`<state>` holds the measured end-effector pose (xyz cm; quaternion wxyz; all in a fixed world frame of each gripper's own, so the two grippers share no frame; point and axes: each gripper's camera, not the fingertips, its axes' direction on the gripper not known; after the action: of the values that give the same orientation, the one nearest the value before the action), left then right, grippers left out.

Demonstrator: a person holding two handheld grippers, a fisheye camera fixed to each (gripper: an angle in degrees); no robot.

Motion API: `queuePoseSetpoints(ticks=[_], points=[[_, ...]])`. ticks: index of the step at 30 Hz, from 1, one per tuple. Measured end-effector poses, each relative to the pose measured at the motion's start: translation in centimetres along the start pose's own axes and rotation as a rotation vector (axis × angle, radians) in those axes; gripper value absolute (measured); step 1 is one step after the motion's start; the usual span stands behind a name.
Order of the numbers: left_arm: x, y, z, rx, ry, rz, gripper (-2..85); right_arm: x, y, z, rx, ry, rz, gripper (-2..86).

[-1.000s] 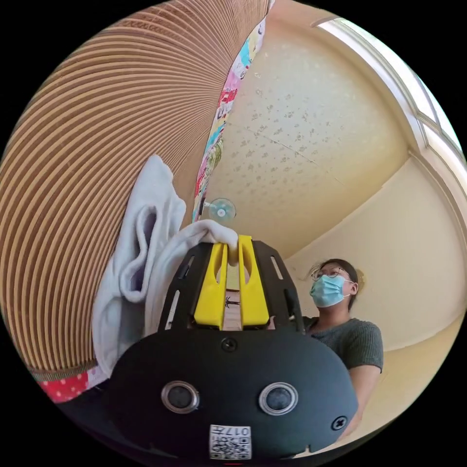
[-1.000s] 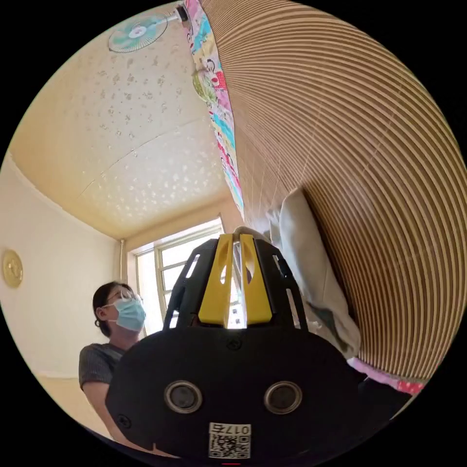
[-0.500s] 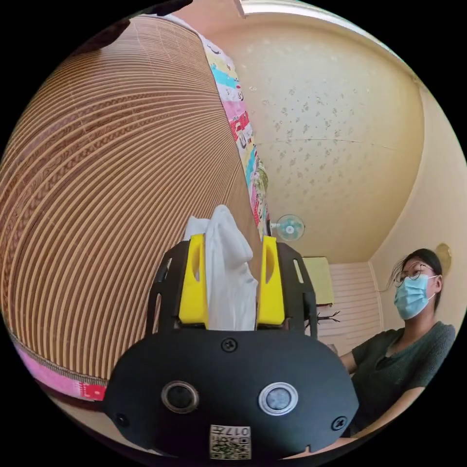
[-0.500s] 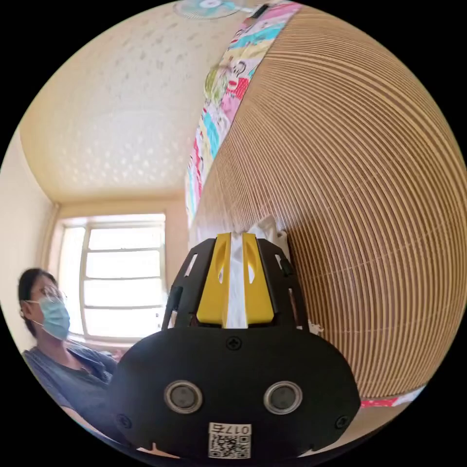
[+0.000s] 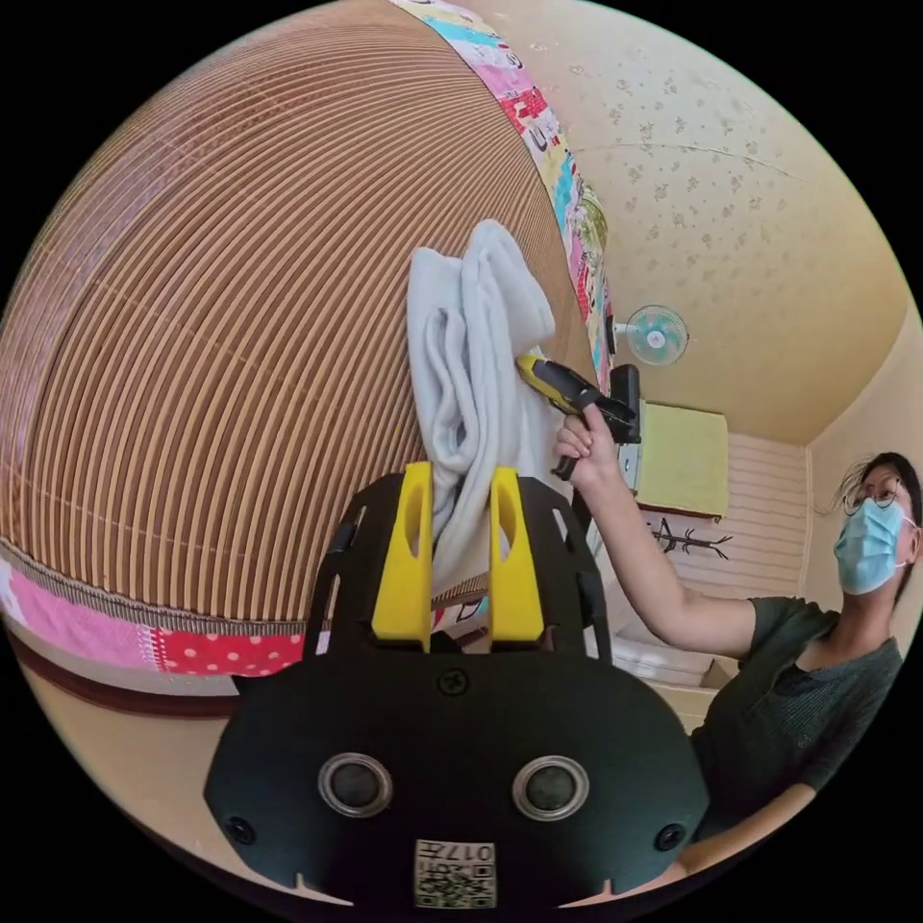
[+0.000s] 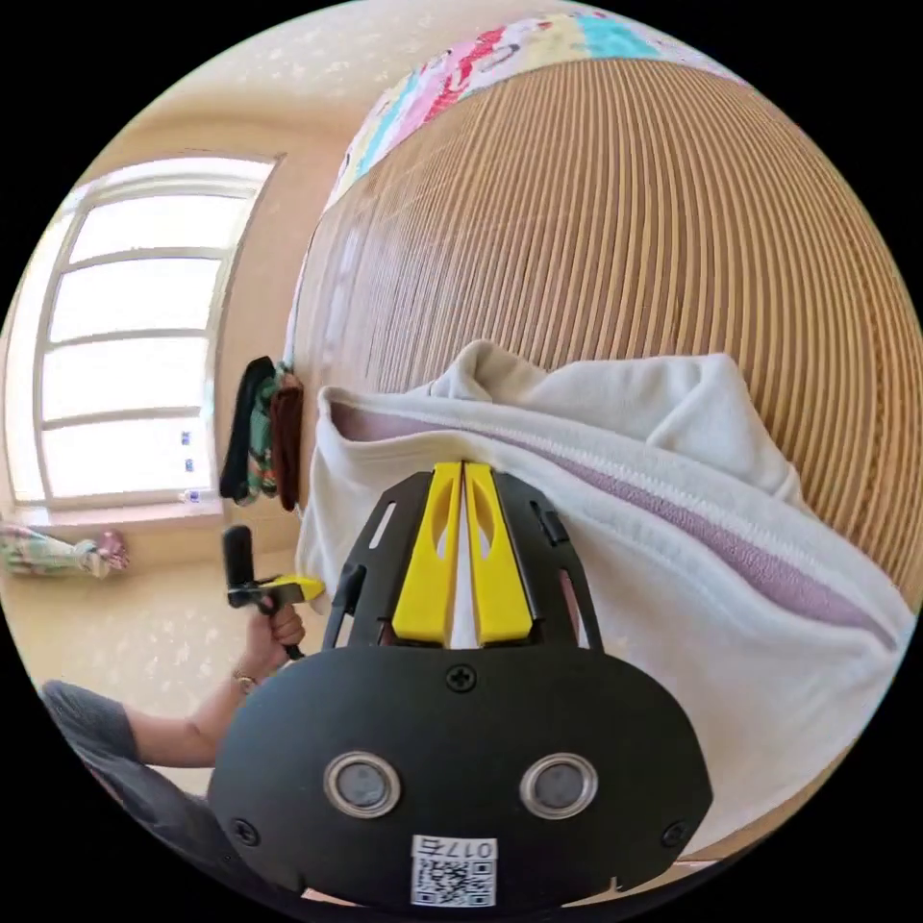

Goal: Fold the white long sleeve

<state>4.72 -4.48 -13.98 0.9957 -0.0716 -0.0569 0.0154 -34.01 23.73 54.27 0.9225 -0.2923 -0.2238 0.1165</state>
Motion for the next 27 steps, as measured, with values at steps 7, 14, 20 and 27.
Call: queuePoseSetpoints(ticks=[7, 14, 20, 27], points=[[13.4, -0.6, 2.2, 0.078, -0.068, 0.288, 6.8, 3.7, 9.3, -16.3, 0.287, 0.055, 0.020, 0.5], [23.7, 1.0, 21.3, -0.258, 0.258, 0.488, 7.2, 10.6, 26.6, -26.2, 0.436, 0.057, 0.193, 1.7], [17.8, 0.0, 20.5, -0.190, 0.265, 0.435, 7.5, 15.6, 34.1, -31.3, 0.594, -0.077, 0.331, 7.9], [5.4, -7.4, 15.6, -0.069, -0.018, 0.215, 19.2, 15.5, 25.9, -27.8, 0.296, -0.204, 0.147, 19.8]])
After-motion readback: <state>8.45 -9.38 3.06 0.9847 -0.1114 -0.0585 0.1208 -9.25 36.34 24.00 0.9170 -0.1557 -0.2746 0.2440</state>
